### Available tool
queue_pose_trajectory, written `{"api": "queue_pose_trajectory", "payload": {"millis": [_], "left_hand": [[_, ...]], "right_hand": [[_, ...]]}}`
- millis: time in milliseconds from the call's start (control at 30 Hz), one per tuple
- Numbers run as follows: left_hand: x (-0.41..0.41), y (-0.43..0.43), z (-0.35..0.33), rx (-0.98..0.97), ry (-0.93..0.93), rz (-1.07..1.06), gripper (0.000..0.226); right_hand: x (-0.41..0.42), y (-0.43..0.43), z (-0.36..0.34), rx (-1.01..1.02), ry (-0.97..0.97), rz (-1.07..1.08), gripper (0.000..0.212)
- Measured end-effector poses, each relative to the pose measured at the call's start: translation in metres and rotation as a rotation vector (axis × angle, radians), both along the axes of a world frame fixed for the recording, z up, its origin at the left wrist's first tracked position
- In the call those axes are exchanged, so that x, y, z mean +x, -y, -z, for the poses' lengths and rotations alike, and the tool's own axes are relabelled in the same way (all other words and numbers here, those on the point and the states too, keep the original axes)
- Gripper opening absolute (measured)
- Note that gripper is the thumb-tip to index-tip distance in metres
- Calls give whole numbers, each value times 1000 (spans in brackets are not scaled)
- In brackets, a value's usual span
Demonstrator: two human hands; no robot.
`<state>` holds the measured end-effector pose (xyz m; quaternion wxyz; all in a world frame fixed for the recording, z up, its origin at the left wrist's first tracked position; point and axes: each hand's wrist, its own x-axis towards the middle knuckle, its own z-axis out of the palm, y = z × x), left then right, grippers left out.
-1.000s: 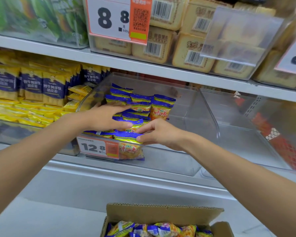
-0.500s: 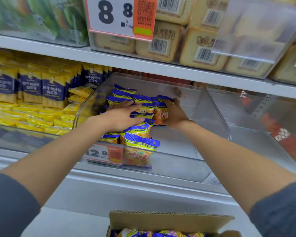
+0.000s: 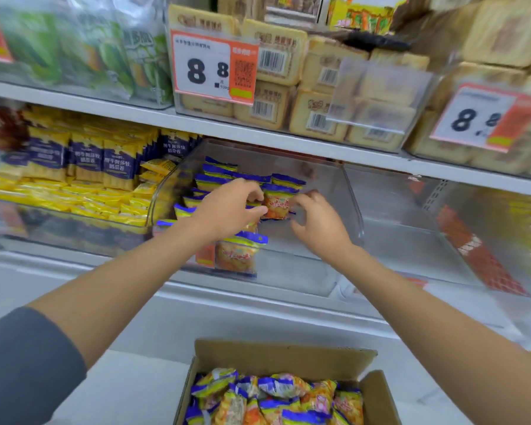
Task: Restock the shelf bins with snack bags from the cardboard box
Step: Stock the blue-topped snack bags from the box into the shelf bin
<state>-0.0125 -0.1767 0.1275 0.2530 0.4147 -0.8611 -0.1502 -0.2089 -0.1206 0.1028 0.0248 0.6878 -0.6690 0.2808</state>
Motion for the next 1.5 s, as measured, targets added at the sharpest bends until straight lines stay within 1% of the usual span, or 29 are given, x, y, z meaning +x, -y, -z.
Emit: {"api": "queue_pose_trajectory", "payload": {"millis": [33, 67, 100, 167, 233, 300, 367, 433, 567, 700, 767, 833, 867, 900, 967, 1000, 1067, 1100, 1133, 1167, 1233, 1267, 1300, 1333, 1367, 1400, 1433, 1467, 1500], "left_hand": [[-1, -20, -4, -33, -34, -9, 14], [-2, -41, -7, -51, -58, -13, 11], [-3, -60, -7, -37, -69, -9, 12], [-1, -96, 3, 67, -53, 20, 12], [1, -121, 27, 191, -18, 67, 12], [9, -142, 59, 334, 49, 78, 10], [18, -157, 92, 437, 134, 58, 10], [29, -166, 123, 536, 142, 27, 10], [41, -172, 163, 664, 116, -35, 5], [31, -177, 173, 742, 102, -12, 11], [22, -181, 175, 794, 100, 23, 13], [14, -185, 176, 845, 108, 62, 14], [10, -187, 176, 867, 102, 71, 15], [7, -189, 176, 882, 93, 75, 16], [3, -192, 175, 901, 83, 80, 18], [3, -193, 176, 910, 82, 83, 19], [3, -195, 176, 921, 95, 82, 24], [3, -196, 176, 925, 105, 76, 25], [3, -197, 175, 933, 111, 70, 26], [3, -197, 175, 946, 119, 64, 27], [2, -200, 174, 964, 137, 56, 28], [2, -200, 173, 971, 138, 53, 28], [2, -201, 173, 980, 131, 48, 27], [2, -202, 174, 990, 125, 44, 25], [2, -202, 174, 1000, 121, 44, 24], [2, -202, 176, 1005, 117, 42, 23], [2, -200, 177, 1007, 113, 40, 23], [1, -199, 178, 1009, 110, 38, 24], [1, -199, 179, 1006, 110, 35, 27]], "right_hand": [[3, -23, 0, -23, -4, -3, 32], [6, -45, 1, -49, 3, -7, 29], [7, -68, 3, -61, 25, -7, 25], [9, -108, 19, -21, 98, -22, 19], [8, -140, 44, 125, 156, -53, 17], [2, -172, 76, 338, 123, -85, 20], [-9, -195, 108, 581, 83, -83, 24], [-18, -206, 136, 766, 76, -75, 27], [-23, -203, 171, 907, 59, -59, 36], [-14, -206, 209, 1027, -104, -108, 55], [-7, -209, 222, 1030, -175, -125, 53], [0, -211, 225, 982, -191, -142, 41], [1, -211, 227, 966, -159, -146, 37], [1, -213, 229, 963, -102, -147, 37], [2, -217, 230, 1013, 9, -118, 48], [1, -218, 230, 1025, 7, -97, 47], [-2, -217, 228, 999, -58, -80, 29], [-3, -218, 227, 989, -58, -77, 19], [-3, -218, 225, 998, -41, -86, 17], [-2, -220, 224, 1029, -3, -94, 26], [-1, -223, 223, 1135, 156, -60, 62], [-1, -224, 225, 1160, 179, -40, 73], [-1, -223, 226, 1151, 119, -40, 72], [-2, -222, 227, 1127, 25, -49, 59], [-3, -221, 228, 1113, -55, -62, 35], [-3, -220, 227, 1106, -97, -76, 18], [-3, -220, 227, 1097, -107, -98, 19], [-4, -219, 228, 1085, -85, -122, 28], [-4, -218, 226, 1054, -20, -138, 34]]}}
